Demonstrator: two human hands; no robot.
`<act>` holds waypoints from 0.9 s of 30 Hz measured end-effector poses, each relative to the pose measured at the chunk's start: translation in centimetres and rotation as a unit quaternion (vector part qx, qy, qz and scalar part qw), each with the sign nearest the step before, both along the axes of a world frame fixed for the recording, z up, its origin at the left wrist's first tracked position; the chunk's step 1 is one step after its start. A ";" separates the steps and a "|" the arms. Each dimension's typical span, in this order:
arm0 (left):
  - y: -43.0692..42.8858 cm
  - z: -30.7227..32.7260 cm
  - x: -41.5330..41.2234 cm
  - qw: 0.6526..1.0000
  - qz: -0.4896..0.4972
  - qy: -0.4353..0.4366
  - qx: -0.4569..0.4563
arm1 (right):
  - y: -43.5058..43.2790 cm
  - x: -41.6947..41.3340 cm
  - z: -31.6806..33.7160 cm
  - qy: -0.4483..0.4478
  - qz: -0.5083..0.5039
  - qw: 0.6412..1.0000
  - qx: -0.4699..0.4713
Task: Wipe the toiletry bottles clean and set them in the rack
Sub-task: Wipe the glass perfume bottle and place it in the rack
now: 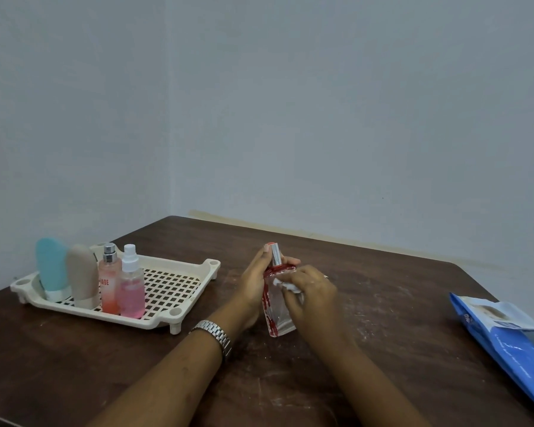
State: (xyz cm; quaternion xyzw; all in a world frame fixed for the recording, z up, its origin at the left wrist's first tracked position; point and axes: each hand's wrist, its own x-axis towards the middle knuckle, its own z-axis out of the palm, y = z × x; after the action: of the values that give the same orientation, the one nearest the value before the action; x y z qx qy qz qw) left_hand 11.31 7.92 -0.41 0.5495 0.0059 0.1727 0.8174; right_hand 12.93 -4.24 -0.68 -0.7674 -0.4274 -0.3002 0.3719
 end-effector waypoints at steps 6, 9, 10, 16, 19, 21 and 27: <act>0.1 -0.3 0.2 1.000 0.009 0.008 0.002 | 0.2 -0.7 -0.3 -0.018 0.003 1.000 -0.026; 0.3 -0.4 0.3 1.000 -0.006 0.016 -0.011 | 0.7 -1.4 -0.3 -0.036 0.019 0.997 -0.062; 0.4 -0.4 0.3 1.000 -0.013 0.019 -0.017 | 0.8 -1.4 -0.3 -0.039 0.021 0.997 -0.070; 0.1 -0.2 0.5 0.999 -0.039 0.001 -0.036 | 0.3 -1.0 0.0 -0.039 0.023 0.997 -0.059; 0.1 0.0 0.3 0.998 -0.048 -0.004 -0.036 | 0.3 -0.7 0.1 -0.013 0.020 0.999 -0.028; 0.1 -0.1 0.3 0.998 -0.056 0.002 -0.036 | 0.3 -0.6 0.1 -0.003 0.013 1.000 -0.017; 0.2 -0.1 0.3 0.999 -0.034 0.005 -0.017 | 0.3 -1.4 0.1 -0.046 0.025 0.996 -0.074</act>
State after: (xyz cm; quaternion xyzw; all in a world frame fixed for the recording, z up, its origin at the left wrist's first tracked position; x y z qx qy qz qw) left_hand 11.64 8.10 -0.54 0.5365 -0.0062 0.1415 0.8319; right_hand 11.57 -3.95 -0.58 -0.7671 -0.4846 -0.2930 0.3014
